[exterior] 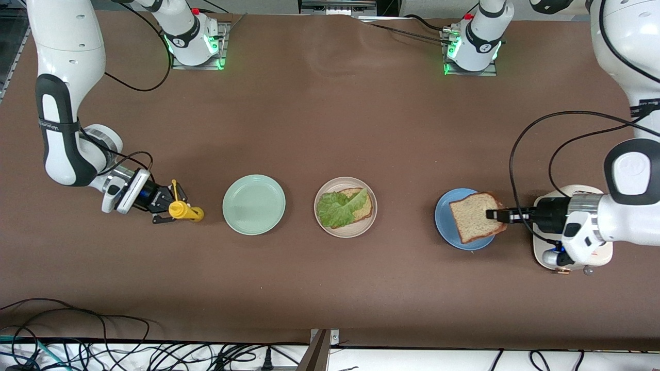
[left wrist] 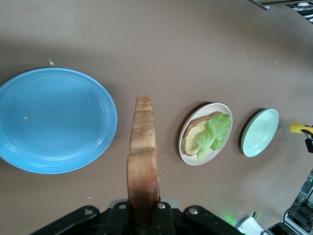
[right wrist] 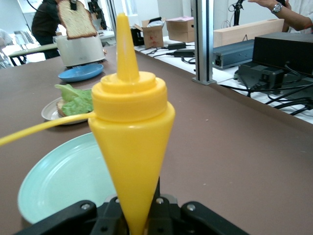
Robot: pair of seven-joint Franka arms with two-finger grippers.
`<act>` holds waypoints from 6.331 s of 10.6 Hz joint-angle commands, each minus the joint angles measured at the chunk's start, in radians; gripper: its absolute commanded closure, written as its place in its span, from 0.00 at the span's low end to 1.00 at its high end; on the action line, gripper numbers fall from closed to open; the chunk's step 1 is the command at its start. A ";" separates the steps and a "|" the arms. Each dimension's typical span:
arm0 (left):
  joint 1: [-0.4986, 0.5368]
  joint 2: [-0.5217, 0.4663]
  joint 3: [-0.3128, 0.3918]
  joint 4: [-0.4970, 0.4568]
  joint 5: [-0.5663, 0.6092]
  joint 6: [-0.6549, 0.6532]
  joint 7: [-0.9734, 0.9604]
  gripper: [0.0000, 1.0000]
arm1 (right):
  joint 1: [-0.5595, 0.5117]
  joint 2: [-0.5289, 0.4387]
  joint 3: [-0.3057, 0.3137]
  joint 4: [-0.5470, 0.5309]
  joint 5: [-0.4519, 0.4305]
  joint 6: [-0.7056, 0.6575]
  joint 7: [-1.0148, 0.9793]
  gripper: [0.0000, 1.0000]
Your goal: Make sandwich on beige plate with both arms
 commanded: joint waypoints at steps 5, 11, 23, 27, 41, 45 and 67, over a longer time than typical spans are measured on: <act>-0.051 0.019 0.009 -0.003 -0.101 0.043 -0.129 1.00 | -0.048 0.032 0.072 -0.029 0.036 -0.026 -0.073 1.00; -0.082 0.049 0.009 -0.011 -0.176 0.050 -0.177 1.00 | -0.050 0.085 0.099 -0.002 0.085 -0.009 -0.106 1.00; -0.323 -0.085 0.009 -0.437 -0.657 0.575 -0.102 1.00 | -0.097 0.072 0.139 0.015 0.042 0.097 -0.185 1.00; -0.387 -0.076 -0.017 -0.477 -0.742 0.717 -0.062 1.00 | -0.105 0.073 0.141 0.014 0.033 0.098 -0.168 0.48; -0.461 -0.001 -0.061 -0.514 -0.791 0.863 0.044 0.82 | -0.194 -0.148 0.135 -0.166 -0.139 0.168 -0.151 0.00; -0.447 -0.007 -0.052 -0.520 -0.779 0.863 0.036 0.00 | -0.229 -0.217 0.119 -0.216 -0.259 0.157 -0.146 0.00; -0.220 -0.246 0.065 -0.526 0.264 0.374 -0.166 0.00 | -0.212 -0.530 0.337 0.240 -1.632 -0.122 2.265 0.00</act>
